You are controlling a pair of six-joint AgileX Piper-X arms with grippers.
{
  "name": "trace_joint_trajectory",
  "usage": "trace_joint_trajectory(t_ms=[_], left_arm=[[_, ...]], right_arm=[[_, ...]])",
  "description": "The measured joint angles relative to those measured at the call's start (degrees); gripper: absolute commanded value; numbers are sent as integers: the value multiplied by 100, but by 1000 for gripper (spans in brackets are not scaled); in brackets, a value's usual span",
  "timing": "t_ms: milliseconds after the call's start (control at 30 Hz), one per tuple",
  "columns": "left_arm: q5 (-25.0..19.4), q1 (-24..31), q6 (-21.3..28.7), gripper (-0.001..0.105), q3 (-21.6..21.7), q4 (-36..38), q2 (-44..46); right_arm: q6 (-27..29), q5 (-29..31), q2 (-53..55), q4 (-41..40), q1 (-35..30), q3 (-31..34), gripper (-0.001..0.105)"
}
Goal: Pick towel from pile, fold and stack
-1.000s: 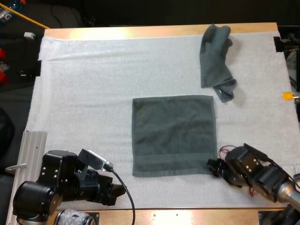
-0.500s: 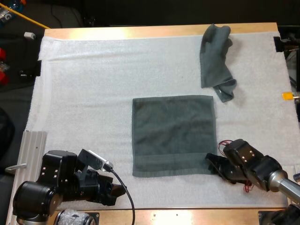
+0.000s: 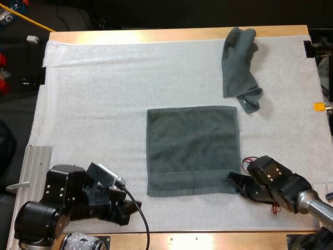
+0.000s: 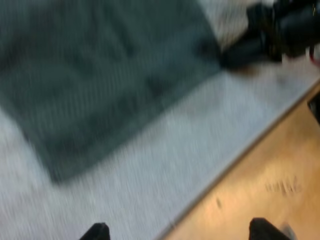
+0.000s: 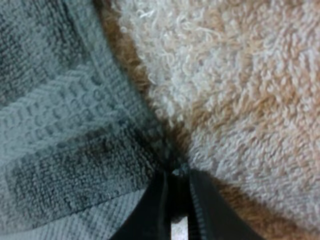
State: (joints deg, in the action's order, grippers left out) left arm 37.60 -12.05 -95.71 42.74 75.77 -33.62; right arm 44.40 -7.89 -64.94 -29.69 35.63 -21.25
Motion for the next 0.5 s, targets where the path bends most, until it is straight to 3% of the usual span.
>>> trace_joint_trajectory(t_ms=[233,500], left_arm=[[51,0,-126,55,-302,-673,0],[51,-9,-311,55,-1192,-1167,-388]], right_arm=[[148,267,682,-491,0,14,0],[318,355,968,-879,0,14,0]])
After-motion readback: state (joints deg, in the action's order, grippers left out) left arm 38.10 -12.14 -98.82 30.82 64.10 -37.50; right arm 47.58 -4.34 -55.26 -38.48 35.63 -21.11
